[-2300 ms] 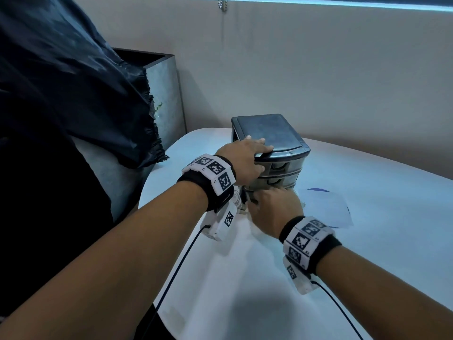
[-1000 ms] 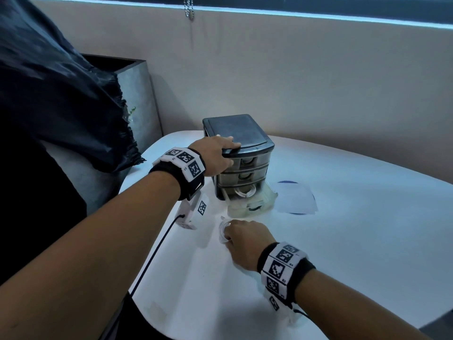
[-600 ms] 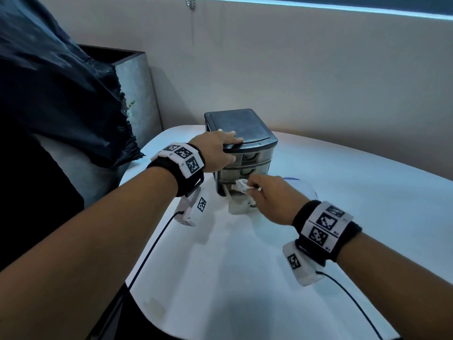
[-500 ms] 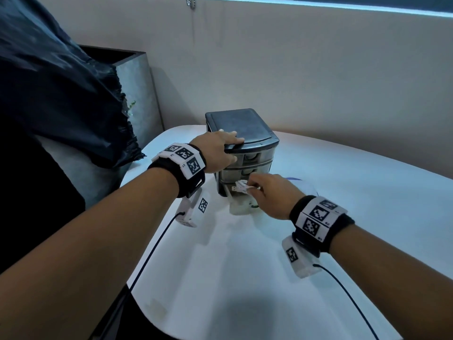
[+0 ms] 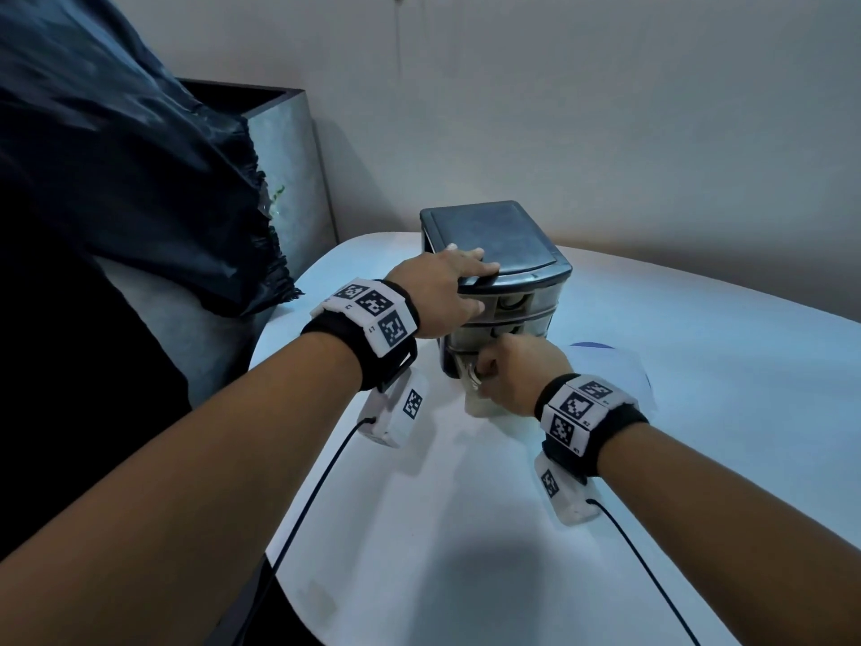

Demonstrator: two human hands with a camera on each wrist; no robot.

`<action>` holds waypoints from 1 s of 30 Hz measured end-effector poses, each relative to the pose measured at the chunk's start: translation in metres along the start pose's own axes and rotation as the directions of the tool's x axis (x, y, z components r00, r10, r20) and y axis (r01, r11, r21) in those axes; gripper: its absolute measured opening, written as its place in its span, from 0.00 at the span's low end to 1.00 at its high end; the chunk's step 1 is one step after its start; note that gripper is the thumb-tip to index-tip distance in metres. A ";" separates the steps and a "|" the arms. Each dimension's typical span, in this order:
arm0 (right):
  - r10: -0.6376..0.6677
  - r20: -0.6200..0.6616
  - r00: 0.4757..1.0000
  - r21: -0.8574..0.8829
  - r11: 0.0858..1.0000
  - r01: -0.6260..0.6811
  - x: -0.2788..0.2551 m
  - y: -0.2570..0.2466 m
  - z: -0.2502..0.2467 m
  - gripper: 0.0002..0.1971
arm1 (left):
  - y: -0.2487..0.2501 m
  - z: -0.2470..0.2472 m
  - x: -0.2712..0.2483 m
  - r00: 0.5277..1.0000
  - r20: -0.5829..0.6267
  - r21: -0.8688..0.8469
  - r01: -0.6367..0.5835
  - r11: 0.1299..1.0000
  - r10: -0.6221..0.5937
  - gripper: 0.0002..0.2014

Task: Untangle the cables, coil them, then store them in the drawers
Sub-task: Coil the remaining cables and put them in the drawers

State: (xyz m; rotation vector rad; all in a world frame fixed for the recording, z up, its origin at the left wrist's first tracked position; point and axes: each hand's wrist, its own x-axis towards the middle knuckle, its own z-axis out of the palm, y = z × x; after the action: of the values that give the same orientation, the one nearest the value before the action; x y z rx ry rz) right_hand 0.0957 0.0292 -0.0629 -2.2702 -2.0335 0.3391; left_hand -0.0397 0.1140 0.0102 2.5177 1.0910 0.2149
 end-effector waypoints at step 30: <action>0.038 0.034 0.999 0.324 0.945 -0.047 -0.106 0.013 0.006 0.14 | 0.008 -0.006 -0.002 1.000 0.023 0.038 0.016 0.999 -0.017 0.29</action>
State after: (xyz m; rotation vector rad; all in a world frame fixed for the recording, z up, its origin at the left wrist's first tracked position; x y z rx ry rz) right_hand 0.0967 -0.0773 -0.0590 -2.1181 -1.7831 0.6583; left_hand -0.0378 0.1093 0.0189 2.5366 1.1165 0.1609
